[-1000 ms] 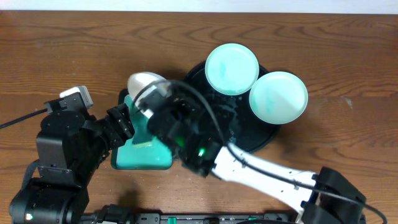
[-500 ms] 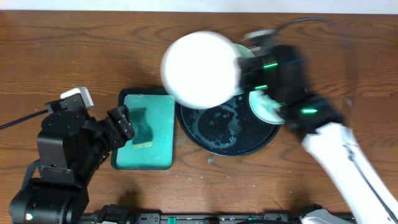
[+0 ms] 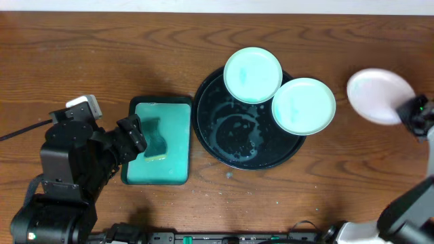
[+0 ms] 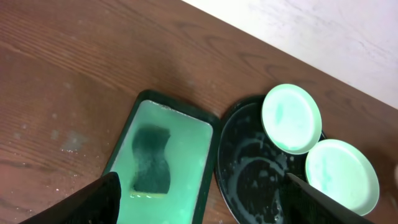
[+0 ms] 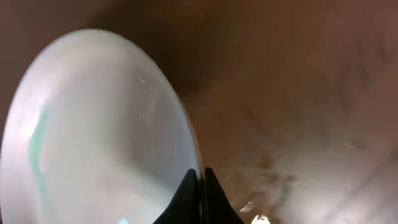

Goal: Clean dirty plates on tray and stack at the side
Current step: 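Set the white plate down on the table right of the tray, then grasp the rim of a pale green plate with the right gripper, then pick up the sponge from the soapy tray with the left gripper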

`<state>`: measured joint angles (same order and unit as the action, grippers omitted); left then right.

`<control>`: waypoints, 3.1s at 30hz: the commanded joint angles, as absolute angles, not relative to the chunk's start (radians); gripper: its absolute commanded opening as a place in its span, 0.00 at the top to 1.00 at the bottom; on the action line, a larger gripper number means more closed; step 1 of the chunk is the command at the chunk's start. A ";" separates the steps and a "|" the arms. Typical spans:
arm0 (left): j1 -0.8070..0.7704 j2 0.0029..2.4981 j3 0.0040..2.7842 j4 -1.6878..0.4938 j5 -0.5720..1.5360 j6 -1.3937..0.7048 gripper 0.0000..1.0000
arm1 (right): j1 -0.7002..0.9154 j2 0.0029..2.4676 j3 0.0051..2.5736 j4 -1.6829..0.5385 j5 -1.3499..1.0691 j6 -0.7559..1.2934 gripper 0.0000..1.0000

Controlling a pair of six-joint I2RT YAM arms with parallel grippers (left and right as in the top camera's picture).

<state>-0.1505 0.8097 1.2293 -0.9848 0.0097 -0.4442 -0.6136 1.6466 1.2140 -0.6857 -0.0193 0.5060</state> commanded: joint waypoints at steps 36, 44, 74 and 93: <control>-0.145 0.831 1.246 -0.982 0.011 -0.438 0.18 | -0.146 1.739 1.163 -0.666 -0.155 0.104 0.99; -0.145 0.847 1.246 -0.989 0.010 -0.438 0.18 | -0.052 1.570 1.163 -0.807 -0.264 0.133 0.99; -0.044 1.768 1.171 -0.958 0.087 -0.382 0.34 | 0.250 1.526 1.060 -0.733 -0.092 0.265 0.66; -0.052 1.726 1.310 -1.069 0.171 -0.344 0.93 | 0.249 1.526 1.026 -0.778 0.015 0.366 0.62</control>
